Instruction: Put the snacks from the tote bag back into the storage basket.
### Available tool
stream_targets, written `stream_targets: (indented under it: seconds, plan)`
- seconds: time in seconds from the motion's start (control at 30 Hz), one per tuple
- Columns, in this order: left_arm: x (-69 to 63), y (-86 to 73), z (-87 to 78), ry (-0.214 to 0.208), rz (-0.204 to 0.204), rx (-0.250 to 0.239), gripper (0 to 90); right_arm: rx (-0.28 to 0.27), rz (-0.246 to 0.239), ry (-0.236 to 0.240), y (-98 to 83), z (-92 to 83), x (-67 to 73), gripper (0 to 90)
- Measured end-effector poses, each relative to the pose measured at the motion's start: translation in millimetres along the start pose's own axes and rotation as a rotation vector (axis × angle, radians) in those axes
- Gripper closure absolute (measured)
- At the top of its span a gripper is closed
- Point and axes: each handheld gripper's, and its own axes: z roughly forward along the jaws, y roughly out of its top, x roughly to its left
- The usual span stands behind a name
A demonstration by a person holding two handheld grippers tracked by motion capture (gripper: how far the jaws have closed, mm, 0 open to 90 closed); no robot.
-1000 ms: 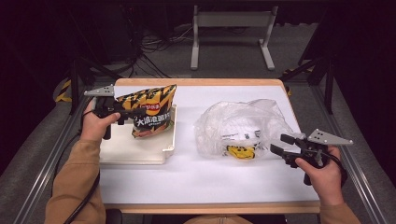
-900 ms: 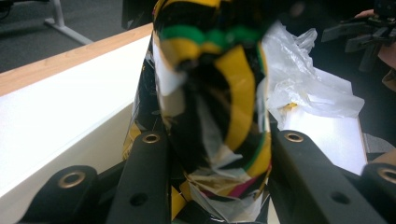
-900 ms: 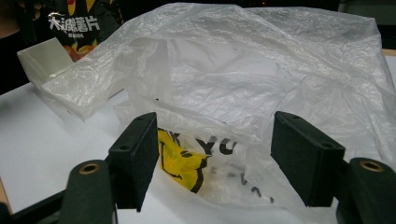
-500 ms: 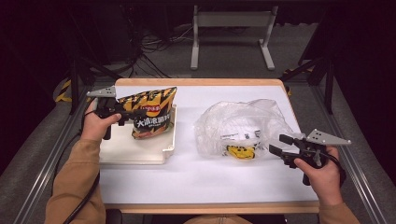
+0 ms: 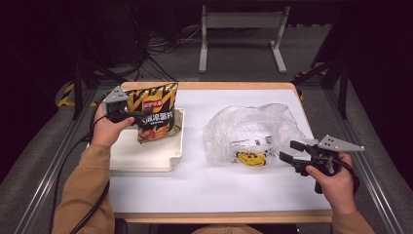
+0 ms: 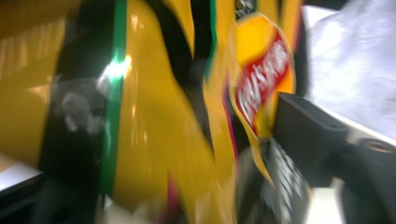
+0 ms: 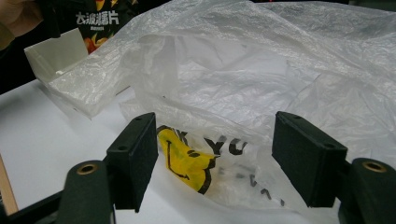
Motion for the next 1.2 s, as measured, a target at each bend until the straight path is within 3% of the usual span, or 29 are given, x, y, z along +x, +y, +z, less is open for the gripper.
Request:
stream_targets:
  seconds: [0.13, 0.23, 0.5, 0.67, 0.83, 0.93, 1.03, 1.1, 1.2]
  plan:
    - [3.7, -1.3, -3.8, 0.069, -0.024, -0.003, 14.9, 0.001, -0.001, -0.001, -0.2, -0.9, -0.5, 31.9]
    - [7.3, -4.2, -10.1, 0.103, -0.067, -0.019, 11.3, -0.001, -0.001, 0.002, -0.2, -0.8, 0.1, 31.8]
    - [11.6, -12.0, -17.6, 0.149, -0.103, -0.004, 10.2, 0.003, -0.005, 0.01, 0.6, 2.5, 0.6, 31.6]
    - [8.4, -17.9, -24.0, 0.148, -0.106, 0.015, 9.9, 0.004, -0.005, 0.017, 1.3, 4.8, 0.7, 31.5]
    - [-1.6, -22.1, -40.4, 0.149, -0.122, -0.041, 8.7, 0.004, -0.007, 0.021, 1.8, 6.4, 0.3, 31.5]
    - [-13.0, -22.2, -50.7, 0.167, -0.093, -0.055, 8.5, 0.007, -0.009, 0.028, 2.3, 8.2, 1.2, 31.3]
    - [-27.0, -22.1, -61.9, 0.158, -0.072, -0.077, 9.0, 0.005, -0.013, 0.033, 3.5, 9.2, 2.4, 31.3]
    - [-35.5, -22.8, -69.3, 0.133, -0.064, -0.096, 11.6, 0.004, -0.017, 0.035, 4.4, 9.8, 2.4, 31.3]
    - [-45.1, -27.7, -77.4, 0.072, -0.061, -0.08, 27.8, 0.006, -0.018, 0.044, 5.4, 12.4, 2.9, 31.3]
